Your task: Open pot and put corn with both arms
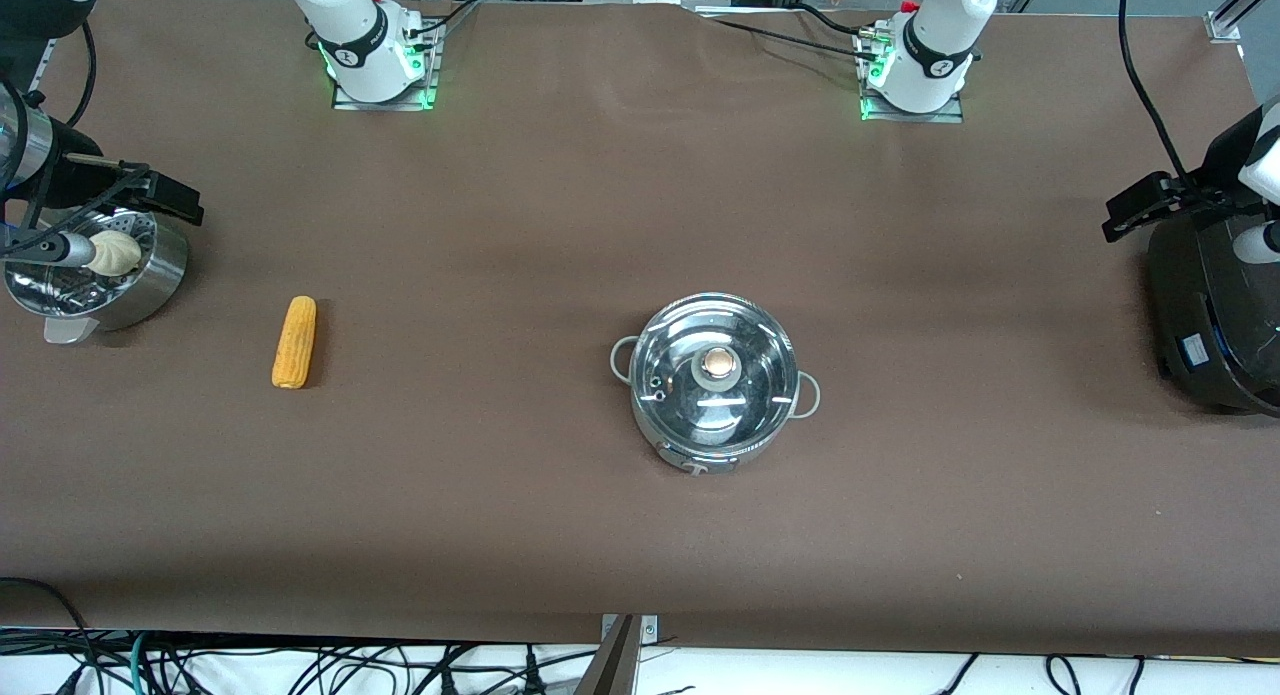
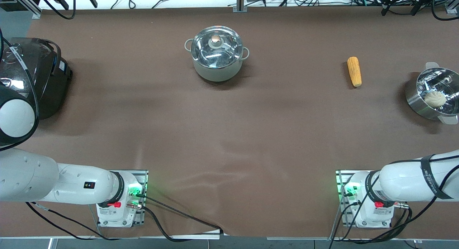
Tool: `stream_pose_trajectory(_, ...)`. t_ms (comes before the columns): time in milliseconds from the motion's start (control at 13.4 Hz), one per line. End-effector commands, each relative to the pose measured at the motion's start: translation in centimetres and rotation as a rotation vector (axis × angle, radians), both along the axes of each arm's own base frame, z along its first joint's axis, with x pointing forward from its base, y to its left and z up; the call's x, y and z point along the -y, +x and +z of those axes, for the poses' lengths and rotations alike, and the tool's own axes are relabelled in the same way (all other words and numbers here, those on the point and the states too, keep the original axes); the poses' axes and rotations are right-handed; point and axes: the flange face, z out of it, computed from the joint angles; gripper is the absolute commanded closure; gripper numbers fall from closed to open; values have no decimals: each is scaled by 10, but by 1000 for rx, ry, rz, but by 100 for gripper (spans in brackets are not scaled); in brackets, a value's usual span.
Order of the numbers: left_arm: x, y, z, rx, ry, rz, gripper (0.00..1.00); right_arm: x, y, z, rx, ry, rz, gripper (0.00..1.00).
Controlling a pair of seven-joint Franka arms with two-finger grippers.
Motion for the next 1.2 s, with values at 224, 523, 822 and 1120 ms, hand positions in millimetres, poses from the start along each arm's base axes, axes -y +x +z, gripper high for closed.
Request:
stream_pose_trajectory(224,4,3,5,-2,22,-39,0,0,3,4,9,0,7,0)
stream_pose_trajectory(523,3,3,5,-6,22,-41,0,-2,3,4,8,17,4,0)
stream_pose_trajectory(822,5,3,4,-7,20,-42,0,0,3,5,11,18,7,0)
stream_pose_trajectory(1120,4,2,5,-6,20,-42,0,4,5,6,27,11,-5,0)
